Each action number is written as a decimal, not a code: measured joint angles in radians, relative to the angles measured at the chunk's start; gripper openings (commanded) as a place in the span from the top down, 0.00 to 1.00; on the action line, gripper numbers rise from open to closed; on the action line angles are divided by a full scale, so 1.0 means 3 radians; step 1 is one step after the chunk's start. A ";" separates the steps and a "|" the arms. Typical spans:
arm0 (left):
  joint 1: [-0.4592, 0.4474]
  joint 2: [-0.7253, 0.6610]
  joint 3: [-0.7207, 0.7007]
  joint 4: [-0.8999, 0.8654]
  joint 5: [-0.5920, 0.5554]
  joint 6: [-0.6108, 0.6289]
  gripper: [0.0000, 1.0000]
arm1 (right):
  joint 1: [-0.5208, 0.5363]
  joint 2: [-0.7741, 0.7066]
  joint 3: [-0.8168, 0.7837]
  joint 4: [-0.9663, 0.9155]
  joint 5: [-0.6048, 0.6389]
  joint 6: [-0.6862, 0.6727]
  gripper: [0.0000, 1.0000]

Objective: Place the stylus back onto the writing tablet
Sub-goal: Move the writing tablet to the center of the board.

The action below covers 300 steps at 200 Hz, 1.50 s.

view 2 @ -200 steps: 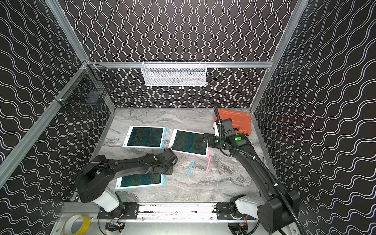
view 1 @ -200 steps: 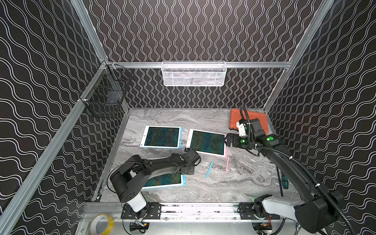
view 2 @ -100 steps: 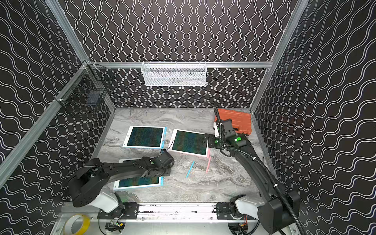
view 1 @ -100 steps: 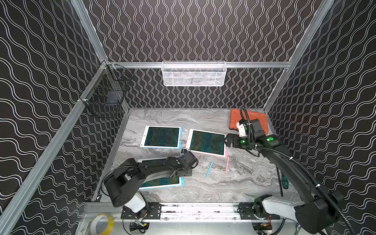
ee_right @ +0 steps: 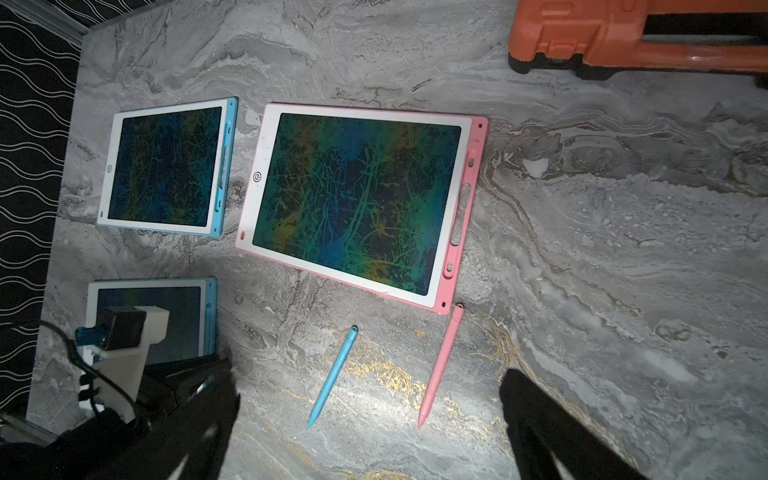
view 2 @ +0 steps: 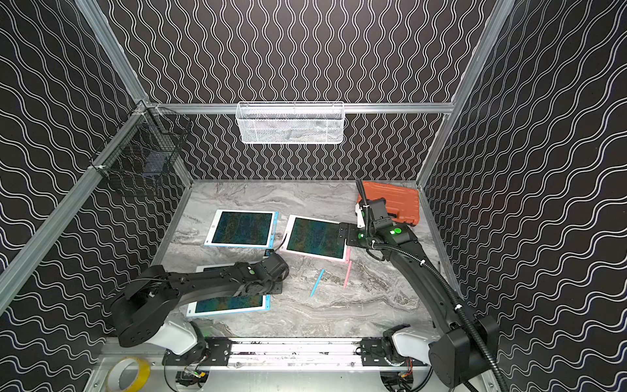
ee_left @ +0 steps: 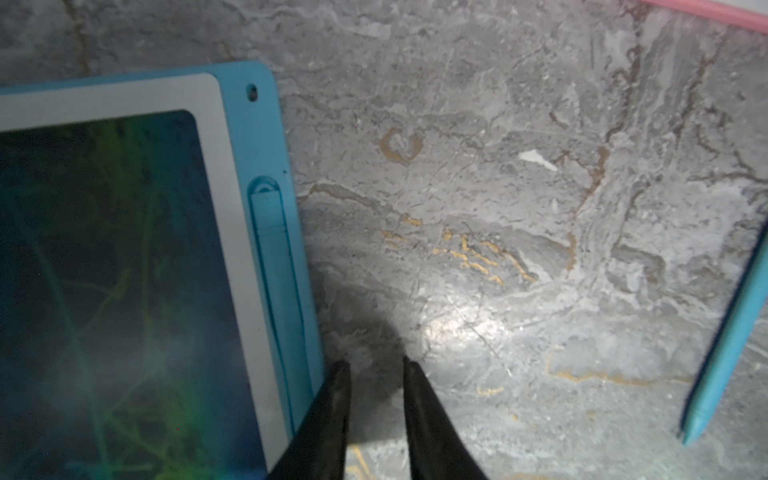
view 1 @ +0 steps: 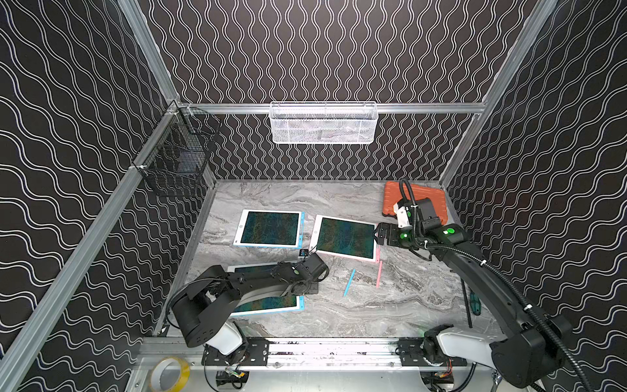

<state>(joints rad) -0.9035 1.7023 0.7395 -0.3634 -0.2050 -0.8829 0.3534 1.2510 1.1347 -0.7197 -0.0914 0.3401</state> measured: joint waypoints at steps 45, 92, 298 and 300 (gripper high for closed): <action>0.0000 -0.0062 0.0360 -0.0589 0.0080 0.0038 0.48 | -0.0036 0.0212 0.0053 0.0052 0.0001 0.0045 0.00; 0.0070 0.0347 0.1446 -0.0726 0.0195 0.0375 0.47 | -0.0444 0.0533 0.0058 0.0292 -0.0050 0.0195 0.00; 0.1092 0.2190 0.3418 -0.0903 0.0577 0.0968 0.15 | -0.0726 0.1873 0.0261 0.0788 -0.0455 0.0212 0.01; 0.1092 0.2193 0.3421 -0.0907 0.0580 0.0966 0.15 | -0.0725 0.1881 0.0262 0.0792 -0.0458 0.0212 0.01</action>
<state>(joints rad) -0.5758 2.3604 1.7657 -0.6353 -0.0311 -0.5930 0.1360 1.8153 1.2133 -0.4820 -0.2287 0.4038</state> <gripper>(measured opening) 0.851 0.998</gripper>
